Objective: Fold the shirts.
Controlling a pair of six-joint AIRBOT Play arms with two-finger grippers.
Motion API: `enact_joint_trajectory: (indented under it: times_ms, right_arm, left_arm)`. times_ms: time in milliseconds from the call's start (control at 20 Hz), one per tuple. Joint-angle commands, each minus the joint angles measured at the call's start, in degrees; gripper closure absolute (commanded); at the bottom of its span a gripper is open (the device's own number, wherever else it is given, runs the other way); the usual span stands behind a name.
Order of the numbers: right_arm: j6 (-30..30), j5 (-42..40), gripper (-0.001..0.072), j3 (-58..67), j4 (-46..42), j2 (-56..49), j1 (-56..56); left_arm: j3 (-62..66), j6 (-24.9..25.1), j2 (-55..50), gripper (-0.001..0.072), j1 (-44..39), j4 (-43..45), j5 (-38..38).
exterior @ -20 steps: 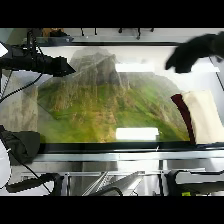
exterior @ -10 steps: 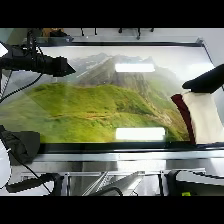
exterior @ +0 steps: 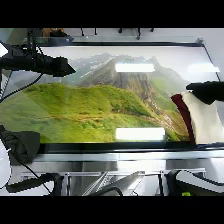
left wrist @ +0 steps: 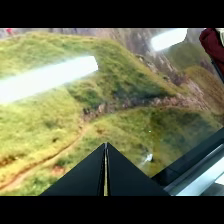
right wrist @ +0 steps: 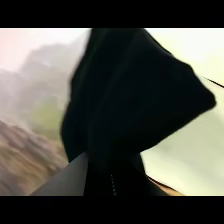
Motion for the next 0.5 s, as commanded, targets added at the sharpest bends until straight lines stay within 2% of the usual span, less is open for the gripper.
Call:
enact_joint_trajectory:
  times_ms: [0, 200, 450]
  right_arm:
    - [-2.4, 11.1, 0.0685, -1.8, -10.4, 1.4, -0.1]
    - [-3.2, 10.2, 0.0683, -10.6, -14.9, 4.0, -0.1]
    - [-5.7, 9.8, 0.0683, -24.3, -16.0, 4.3, -0.1]
  left_arm:
    - [0.0, 0.0, 0.0, 0.0692, 0.0, 0.0, -1.1]
    - [0.0, 0.0, 0.0, 0.0692, 0.0, 0.0, -1.3]
    - [0.0, 0.0, 0.0, 0.0692, 0.0, 0.0, -1.4]
